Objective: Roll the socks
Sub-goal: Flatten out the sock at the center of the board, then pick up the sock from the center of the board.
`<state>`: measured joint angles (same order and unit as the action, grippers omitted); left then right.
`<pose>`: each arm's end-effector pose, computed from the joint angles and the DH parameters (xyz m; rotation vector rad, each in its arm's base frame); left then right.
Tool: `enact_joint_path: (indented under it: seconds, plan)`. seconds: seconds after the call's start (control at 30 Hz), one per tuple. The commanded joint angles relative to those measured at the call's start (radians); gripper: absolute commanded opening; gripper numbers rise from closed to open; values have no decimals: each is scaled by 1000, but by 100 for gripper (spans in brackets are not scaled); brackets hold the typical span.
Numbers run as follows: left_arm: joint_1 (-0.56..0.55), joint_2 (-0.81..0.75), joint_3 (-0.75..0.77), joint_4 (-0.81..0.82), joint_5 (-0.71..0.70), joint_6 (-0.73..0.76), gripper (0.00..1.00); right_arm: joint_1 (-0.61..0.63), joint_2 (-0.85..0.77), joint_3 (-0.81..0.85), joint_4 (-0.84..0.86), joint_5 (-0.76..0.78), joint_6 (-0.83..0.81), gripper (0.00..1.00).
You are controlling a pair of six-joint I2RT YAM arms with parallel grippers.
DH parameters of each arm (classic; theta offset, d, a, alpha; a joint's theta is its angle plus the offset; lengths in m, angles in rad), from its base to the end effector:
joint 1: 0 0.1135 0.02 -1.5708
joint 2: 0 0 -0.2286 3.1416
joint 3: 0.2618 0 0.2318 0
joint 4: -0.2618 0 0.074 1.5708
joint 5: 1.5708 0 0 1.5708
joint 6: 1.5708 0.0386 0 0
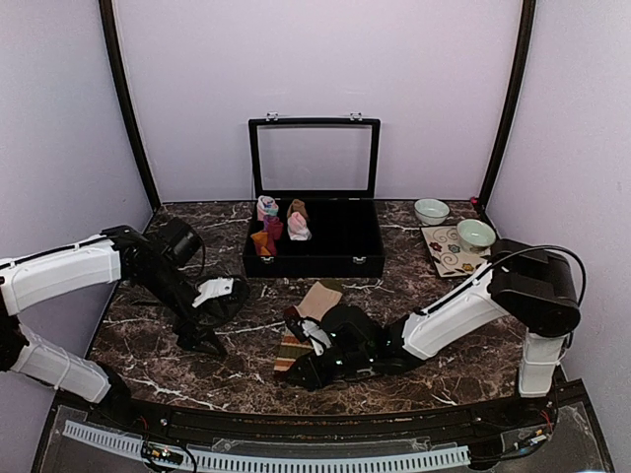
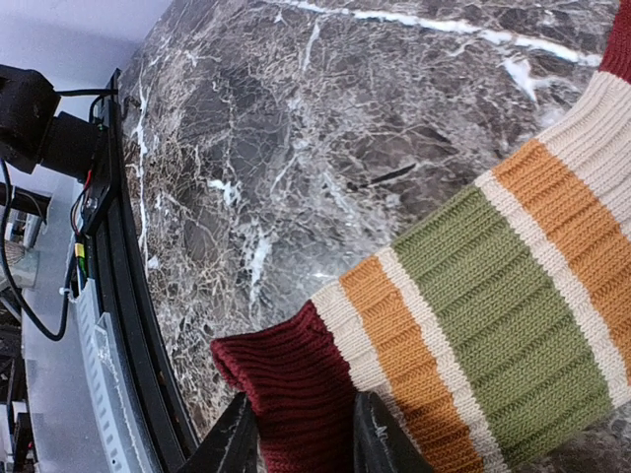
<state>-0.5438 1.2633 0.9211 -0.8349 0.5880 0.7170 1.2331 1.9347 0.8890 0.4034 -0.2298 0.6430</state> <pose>0.1794 -0.1335 0.2148 1.6647 2.0141 -0.7418 0.1093 0.3377 0.0966 -0.8685 2.3589 1.1846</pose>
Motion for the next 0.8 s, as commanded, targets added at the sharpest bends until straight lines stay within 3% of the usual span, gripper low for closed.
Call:
enact_joint_path:
  seconds: [0.0, 0.17, 0.3, 0.4, 0.63, 0.77]
  plan:
    - [-149, 34, -41, 36, -97, 90, 92, -48, -27, -61, 34, -24, 50, 33]
    - [-305, 78, -89, 132, -200, 148, 86, -68, -34, -83, 69, -67, 65, 31]
    - [-379, 105, -94, 206, -236, 173, 81, -69, -51, -106, 125, -141, 67, 45]
    - [-400, 123, -86, 240, -242, 185, 76, -82, -100, -141, 183, -197, 77, 49]
    - [-475, 183, -60, 249, -254, 193, 68, -165, -147, -216, 301, -280, 142, 39]
    - [-511, 230, -37, 271, -270, 185, 63, -175, -122, -183, 244, -289, 118, 39]
